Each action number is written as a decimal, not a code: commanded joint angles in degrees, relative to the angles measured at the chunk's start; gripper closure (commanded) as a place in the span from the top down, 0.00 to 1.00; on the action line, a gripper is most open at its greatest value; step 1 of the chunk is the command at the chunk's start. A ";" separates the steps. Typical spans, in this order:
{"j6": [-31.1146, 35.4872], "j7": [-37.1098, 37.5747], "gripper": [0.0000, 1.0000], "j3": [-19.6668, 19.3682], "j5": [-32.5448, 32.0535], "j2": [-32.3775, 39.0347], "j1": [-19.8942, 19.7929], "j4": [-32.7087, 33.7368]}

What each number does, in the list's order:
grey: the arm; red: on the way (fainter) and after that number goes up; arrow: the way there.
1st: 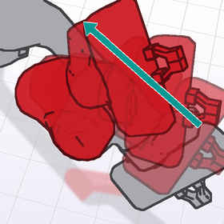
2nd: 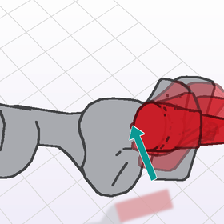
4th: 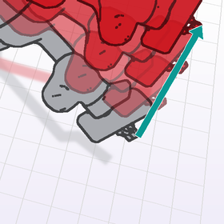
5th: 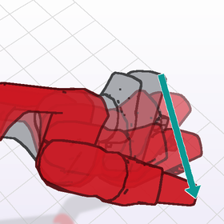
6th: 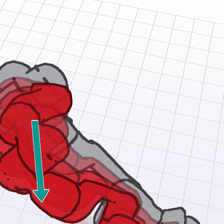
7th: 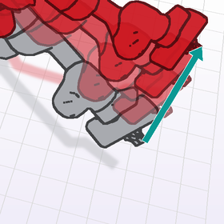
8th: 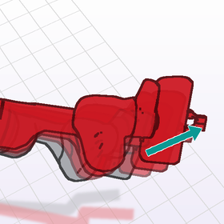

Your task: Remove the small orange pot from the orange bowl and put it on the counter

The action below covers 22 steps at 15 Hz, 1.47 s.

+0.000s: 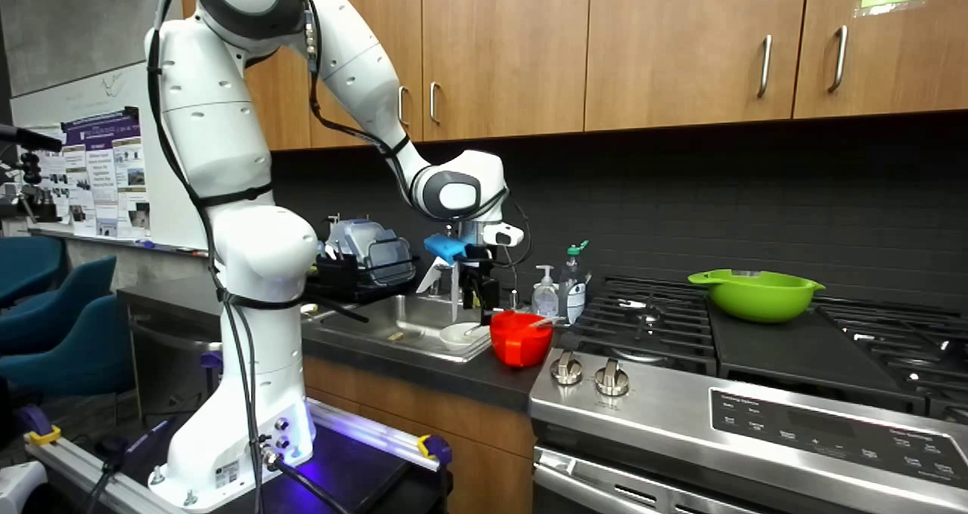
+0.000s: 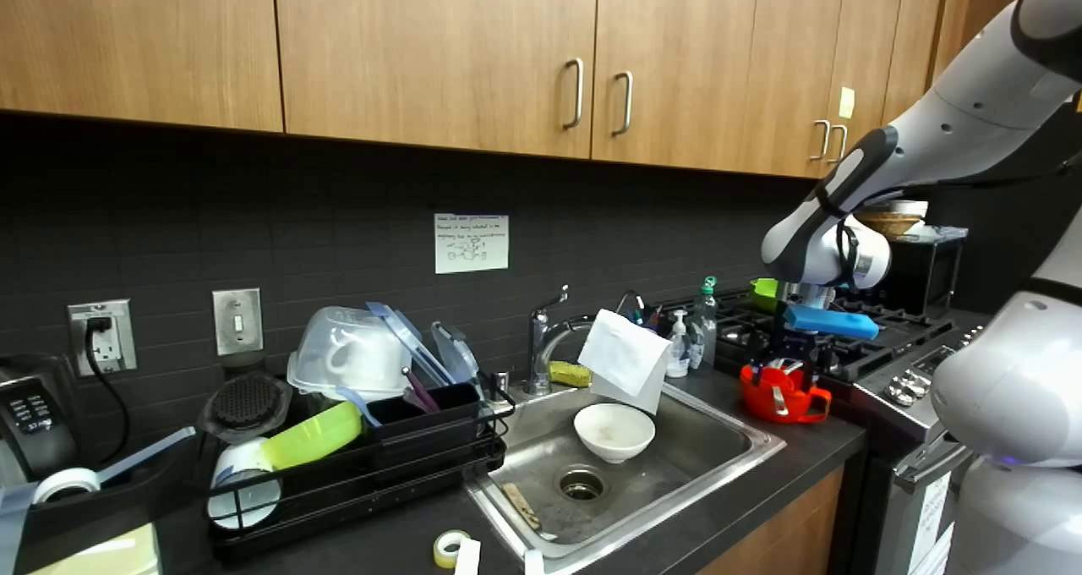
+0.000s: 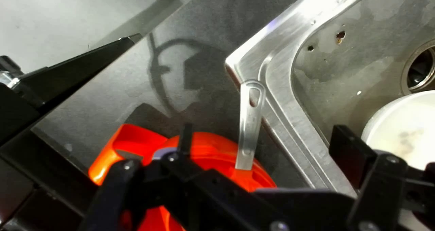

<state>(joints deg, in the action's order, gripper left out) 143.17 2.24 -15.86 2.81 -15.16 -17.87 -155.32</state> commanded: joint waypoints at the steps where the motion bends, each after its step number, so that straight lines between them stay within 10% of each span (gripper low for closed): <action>1: 2.80 -0.08 1.00 0.25 0.44 0.09 0.49 -0.97; 22: 8.24 -2.50 1.00 -2.44 5.63 3.54 0.97 -3.76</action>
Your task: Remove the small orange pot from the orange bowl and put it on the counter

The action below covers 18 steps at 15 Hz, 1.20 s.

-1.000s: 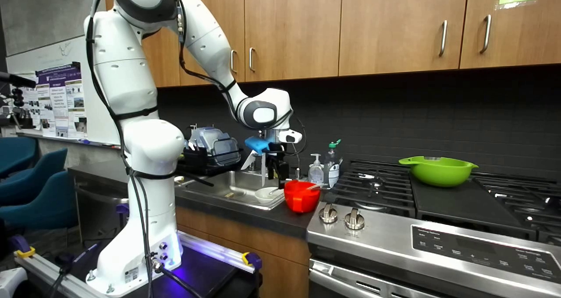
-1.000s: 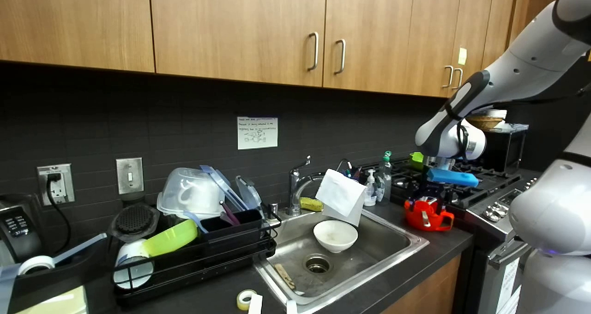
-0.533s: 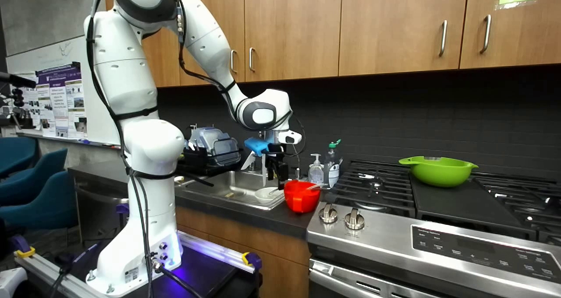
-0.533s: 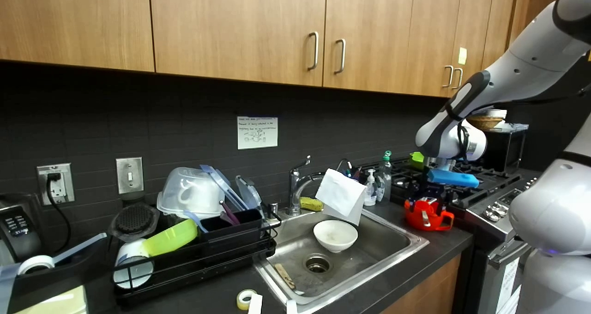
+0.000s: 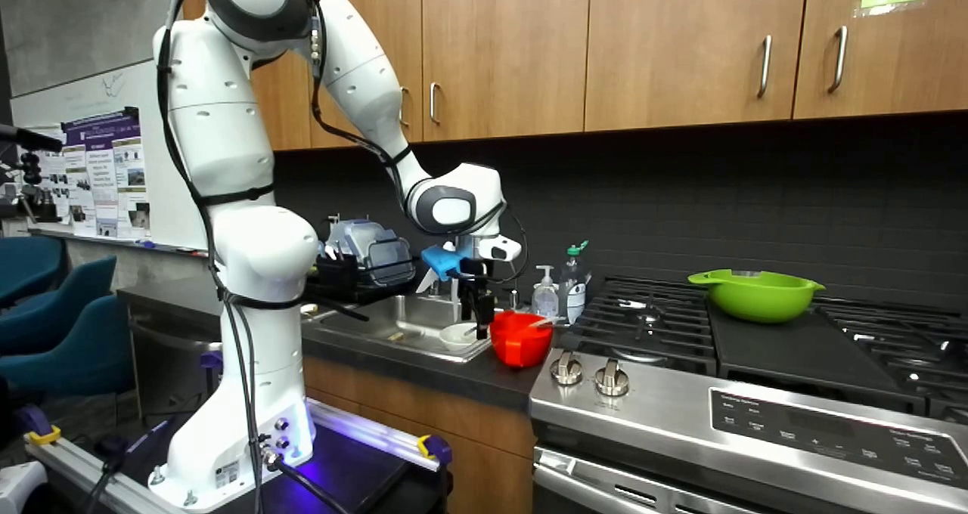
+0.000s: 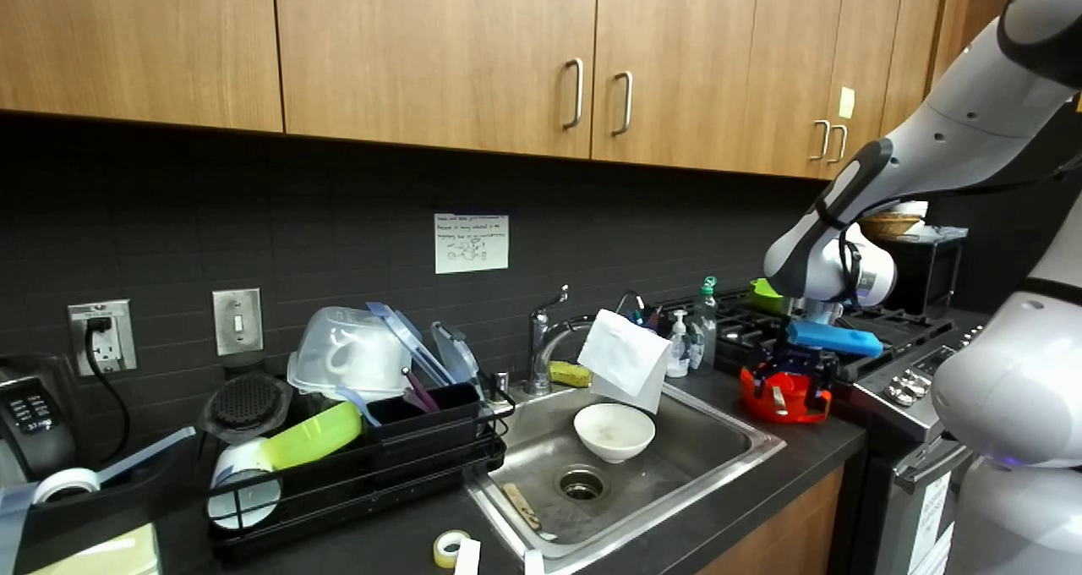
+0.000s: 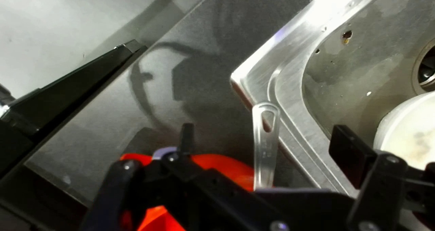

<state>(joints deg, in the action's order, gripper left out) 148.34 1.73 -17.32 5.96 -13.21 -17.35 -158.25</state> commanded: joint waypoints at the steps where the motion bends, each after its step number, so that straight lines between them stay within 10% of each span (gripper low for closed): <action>1: 3.27 -2.15 1.00 -1.05 2.69 1.86 0.36 -0.96; 12: 3.97 -0.52 1.00 -0.08 0.59 2.56 -0.17 0.46; 18: 2.86 1.50 0.45 1.90 -1.67 2.27 -0.02 3.19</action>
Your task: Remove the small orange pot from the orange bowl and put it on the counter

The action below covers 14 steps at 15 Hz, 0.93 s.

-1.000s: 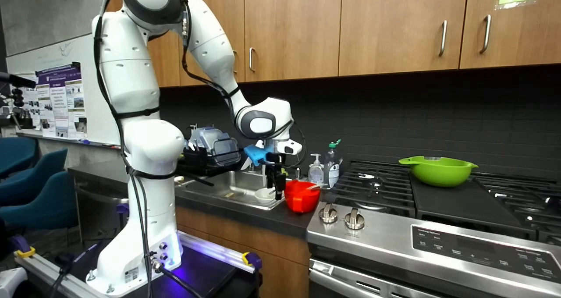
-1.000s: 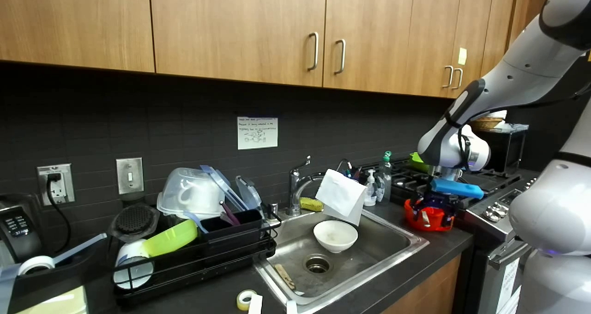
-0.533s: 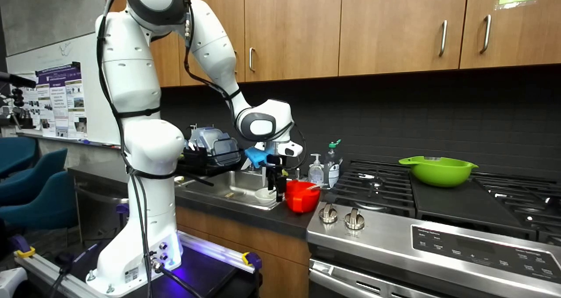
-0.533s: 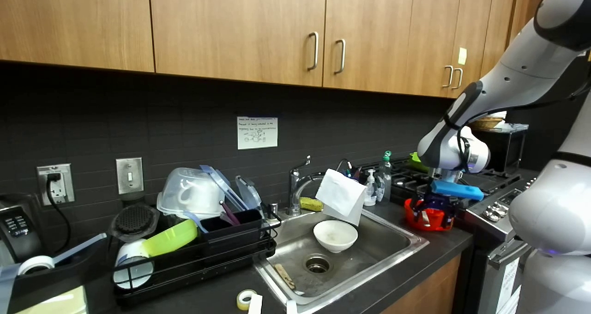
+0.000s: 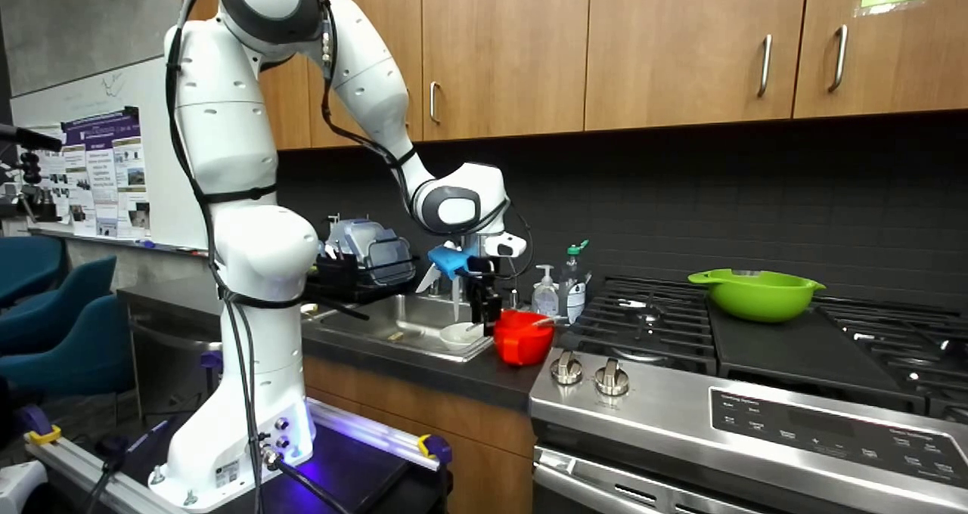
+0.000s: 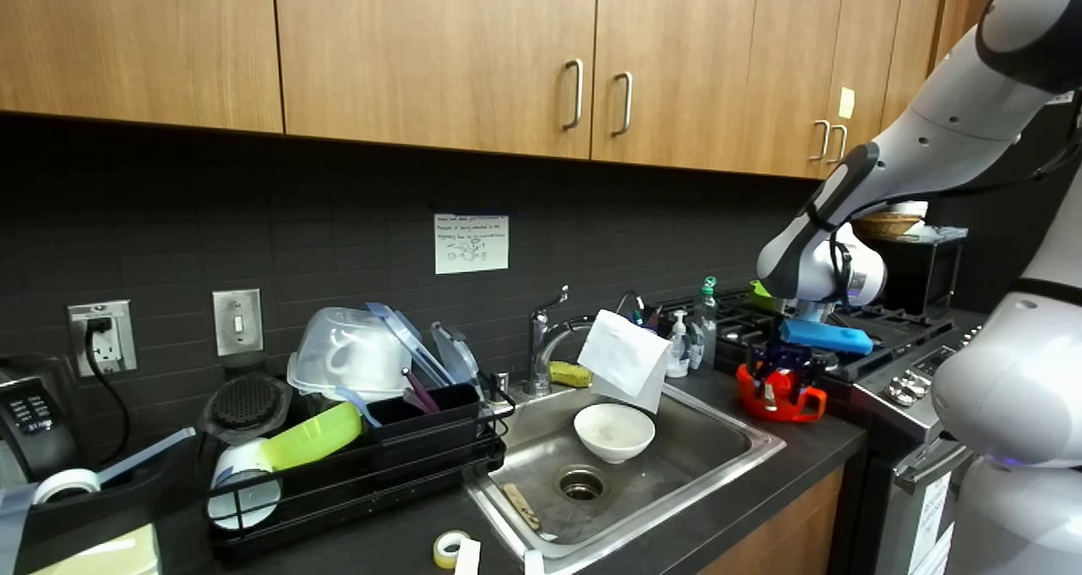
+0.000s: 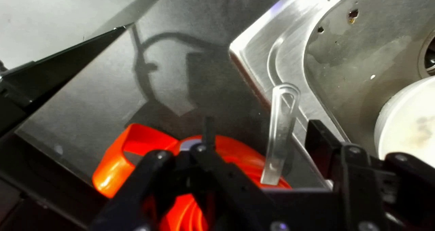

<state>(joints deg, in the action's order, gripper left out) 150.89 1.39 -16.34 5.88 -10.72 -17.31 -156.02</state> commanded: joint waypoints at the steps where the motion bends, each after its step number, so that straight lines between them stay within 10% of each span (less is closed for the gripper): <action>1: 0.20 2.04 0.38 1.09 -1.82 -0.34 -0.11 1.10; 6: -0.63 2.72 0.01 1.53 -3.17 -0.88 -0.35 2.06; 14: -0.38 3.69 0.00 1.54 -4.55 -1.96 -0.78 1.47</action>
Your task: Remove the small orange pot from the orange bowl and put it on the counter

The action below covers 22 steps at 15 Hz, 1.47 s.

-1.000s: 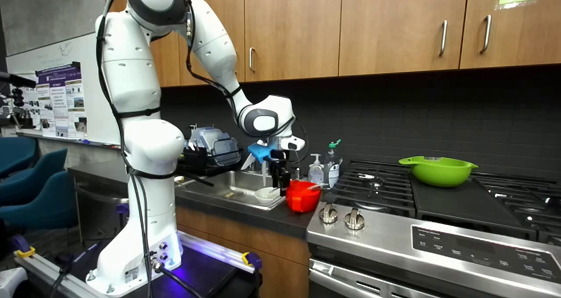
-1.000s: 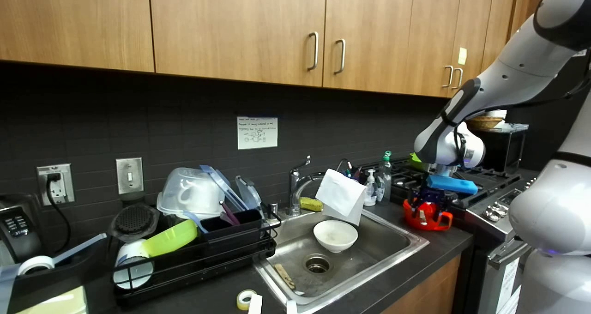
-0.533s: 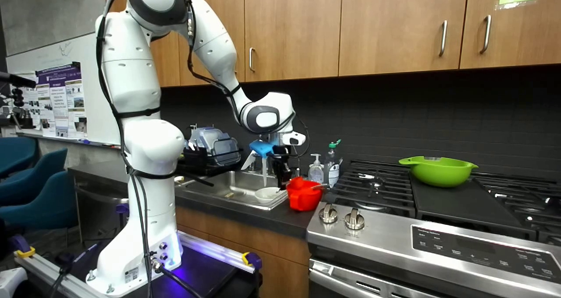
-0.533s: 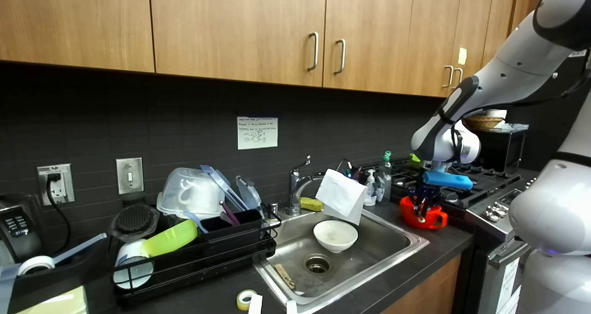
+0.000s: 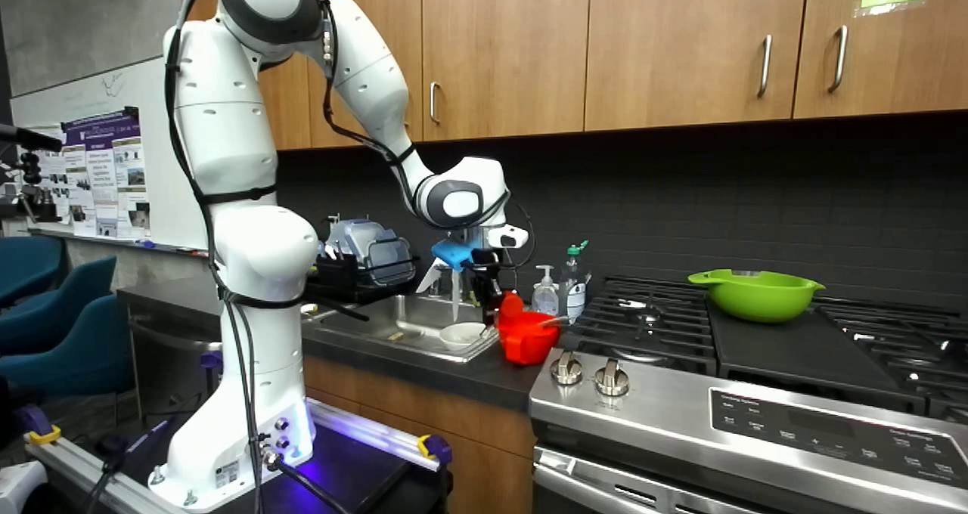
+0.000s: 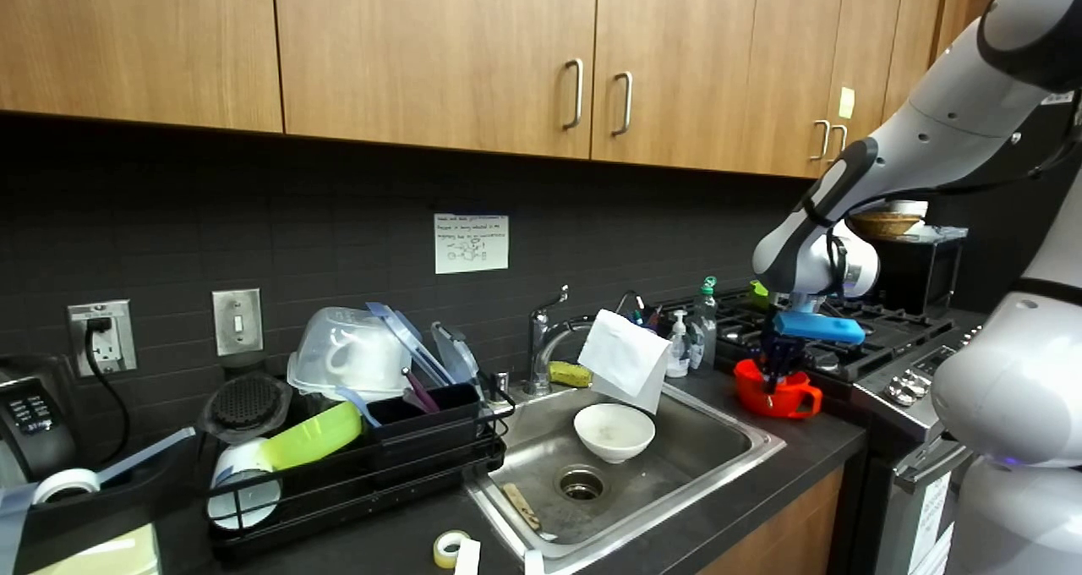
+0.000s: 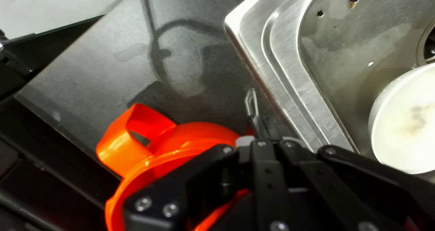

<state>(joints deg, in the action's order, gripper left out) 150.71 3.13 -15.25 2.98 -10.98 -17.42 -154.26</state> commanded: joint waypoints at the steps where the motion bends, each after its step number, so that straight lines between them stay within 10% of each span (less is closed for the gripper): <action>1: -0.36 2.25 0.00 0.49 -2.06 -1.97 -0.76 -0.20; 22: -13.59 17.26 0.00 11.54 -7.32 -19.12 -0.63 0.42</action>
<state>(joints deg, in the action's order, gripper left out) 138.33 19.42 -4.51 -4.48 -28.01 -18.56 -153.65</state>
